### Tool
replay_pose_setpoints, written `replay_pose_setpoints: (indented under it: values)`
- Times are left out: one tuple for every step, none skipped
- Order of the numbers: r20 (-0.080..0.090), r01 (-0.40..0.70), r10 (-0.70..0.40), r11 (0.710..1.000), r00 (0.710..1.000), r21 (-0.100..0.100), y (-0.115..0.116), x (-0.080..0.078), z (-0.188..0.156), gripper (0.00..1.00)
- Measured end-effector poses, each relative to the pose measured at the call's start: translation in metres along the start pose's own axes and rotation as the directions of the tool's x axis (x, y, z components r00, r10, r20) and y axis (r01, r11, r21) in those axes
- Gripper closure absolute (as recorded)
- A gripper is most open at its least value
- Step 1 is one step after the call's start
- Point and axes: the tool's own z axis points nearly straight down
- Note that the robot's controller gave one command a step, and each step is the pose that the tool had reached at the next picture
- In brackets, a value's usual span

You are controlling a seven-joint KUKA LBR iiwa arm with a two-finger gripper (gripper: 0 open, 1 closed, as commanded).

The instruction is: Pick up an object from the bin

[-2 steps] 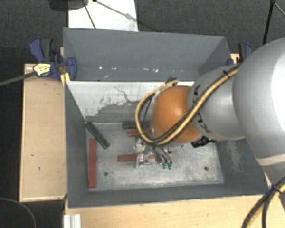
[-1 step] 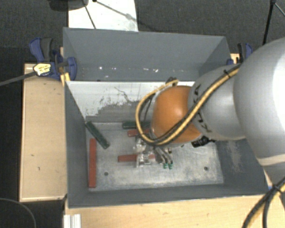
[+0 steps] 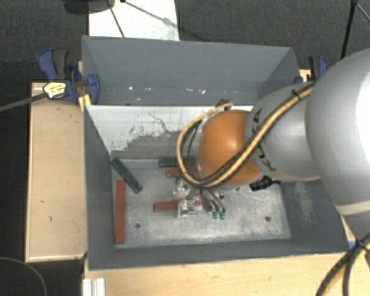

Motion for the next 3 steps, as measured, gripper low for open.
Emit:
replay_pose_setpoints:
  values:
    - [-0.023,0.0,0.0,1.0,1.0,0.006,-0.001,0.004,-0.016,1.0]
    - [-0.026,-0.002,0.002,1.0,1.0,0.007,-0.001,0.003,-0.035,1.0]
    - [-0.029,-0.002,0.002,1.0,1.0,0.008,-0.001,0.003,-0.052,1.0]
